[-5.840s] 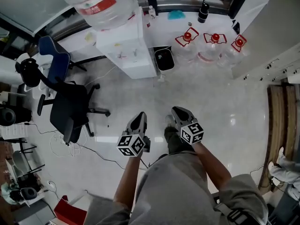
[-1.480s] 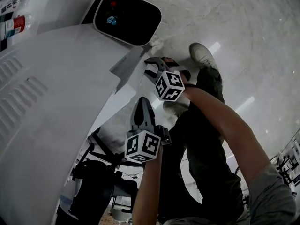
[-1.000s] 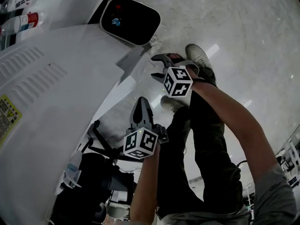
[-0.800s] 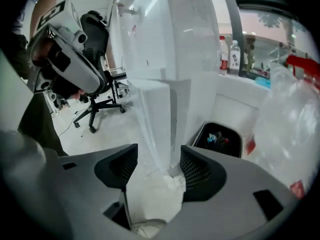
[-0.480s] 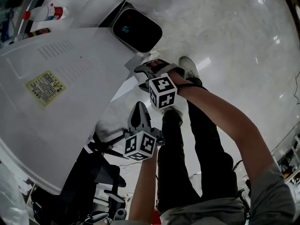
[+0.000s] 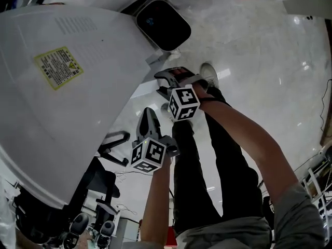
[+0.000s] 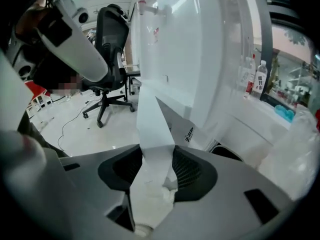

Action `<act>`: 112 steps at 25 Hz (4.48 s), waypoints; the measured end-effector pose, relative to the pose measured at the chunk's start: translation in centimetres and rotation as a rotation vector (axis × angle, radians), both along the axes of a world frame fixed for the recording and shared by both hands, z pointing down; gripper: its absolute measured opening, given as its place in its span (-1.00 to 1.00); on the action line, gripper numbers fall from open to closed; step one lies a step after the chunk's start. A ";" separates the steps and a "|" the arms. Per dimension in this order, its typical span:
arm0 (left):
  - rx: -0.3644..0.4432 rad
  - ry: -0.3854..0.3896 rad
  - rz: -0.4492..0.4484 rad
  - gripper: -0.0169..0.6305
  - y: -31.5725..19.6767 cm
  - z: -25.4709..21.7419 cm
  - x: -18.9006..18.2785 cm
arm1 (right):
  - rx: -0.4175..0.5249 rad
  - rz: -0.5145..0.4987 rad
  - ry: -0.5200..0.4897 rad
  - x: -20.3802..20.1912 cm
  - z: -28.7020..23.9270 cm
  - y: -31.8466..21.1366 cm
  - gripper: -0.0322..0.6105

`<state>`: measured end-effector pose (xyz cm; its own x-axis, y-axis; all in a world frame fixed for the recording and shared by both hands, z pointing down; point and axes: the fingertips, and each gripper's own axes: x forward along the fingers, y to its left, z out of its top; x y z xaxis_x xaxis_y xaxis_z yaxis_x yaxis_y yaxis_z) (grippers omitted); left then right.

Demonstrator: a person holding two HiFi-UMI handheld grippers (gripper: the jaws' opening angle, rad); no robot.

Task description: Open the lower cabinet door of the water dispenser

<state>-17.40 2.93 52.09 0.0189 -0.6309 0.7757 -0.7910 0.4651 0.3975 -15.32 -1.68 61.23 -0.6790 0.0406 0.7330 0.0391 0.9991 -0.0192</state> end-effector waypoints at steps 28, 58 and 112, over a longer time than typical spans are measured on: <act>-0.262 0.223 -0.153 -0.19 10.1 6.7 -4.8 | -0.075 0.344 -0.112 -0.5 -0.6 15.4 -0.31; -0.361 0.113 0.023 -0.33 17.9 7.1 -9.7 | -0.124 0.090 -0.134 -6.5 -0.9 26.9 -0.52; -0.167 -0.216 0.507 -0.42 29.7 -10.3 -19.5 | -0.252 0.657 -0.413 -8.9 -23.0 34.9 -0.87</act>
